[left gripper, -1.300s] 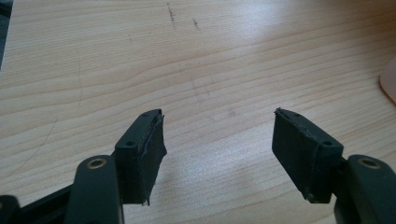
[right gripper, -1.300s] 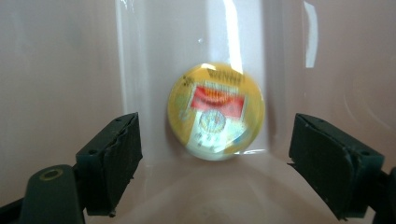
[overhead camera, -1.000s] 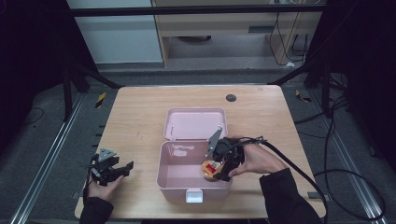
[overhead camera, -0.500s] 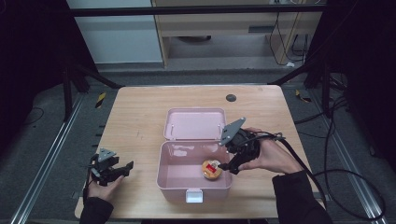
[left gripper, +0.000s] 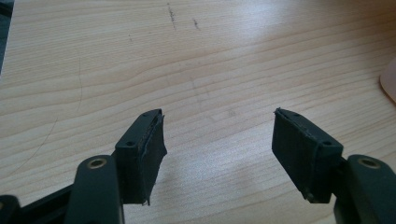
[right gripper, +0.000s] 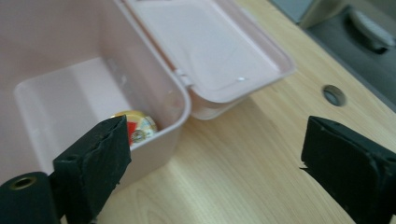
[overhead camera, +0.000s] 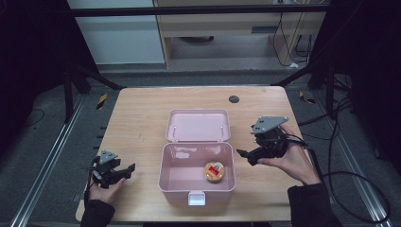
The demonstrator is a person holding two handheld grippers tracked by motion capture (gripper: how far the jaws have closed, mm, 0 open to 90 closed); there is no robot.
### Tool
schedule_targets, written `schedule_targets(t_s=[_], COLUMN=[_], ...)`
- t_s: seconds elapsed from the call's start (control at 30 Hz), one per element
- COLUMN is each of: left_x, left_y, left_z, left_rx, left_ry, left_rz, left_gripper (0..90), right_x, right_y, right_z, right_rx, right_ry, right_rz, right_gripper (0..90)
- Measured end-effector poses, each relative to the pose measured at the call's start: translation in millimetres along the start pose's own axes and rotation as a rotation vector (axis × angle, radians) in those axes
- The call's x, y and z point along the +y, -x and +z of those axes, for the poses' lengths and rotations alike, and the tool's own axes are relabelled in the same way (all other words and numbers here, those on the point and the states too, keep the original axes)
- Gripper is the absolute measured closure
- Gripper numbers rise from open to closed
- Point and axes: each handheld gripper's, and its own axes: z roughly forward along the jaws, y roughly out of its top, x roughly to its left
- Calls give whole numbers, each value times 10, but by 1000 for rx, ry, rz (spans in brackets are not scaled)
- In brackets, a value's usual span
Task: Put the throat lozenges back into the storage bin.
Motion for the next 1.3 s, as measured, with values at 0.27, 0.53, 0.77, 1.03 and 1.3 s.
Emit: schedule_targets(t_s=[0.27,0.53,0.77,1.03,1.3], left_x=[0,-2,-4,-9,-19], left_y=[0,5,3,2,-7], left_z=[0,5,4,17,31], left_rx=[2,4,8,14,16], left_ry=[1,5,7,12,11], left_rz=[-1,1,3,3,7], left_gripper=[335,328,318,301,279], right_x=[-298,-653,-1004,-1333,-1567], right_y=[85,151,198,239,264], right_z=[-21,2,86,172,226], right_rx=[-84,-162,-252,-295,-354], right_ry=[58,135,154,124,100], right_rz=[139,293,370,440,494], right_gripper=[59,48,42,39,33])
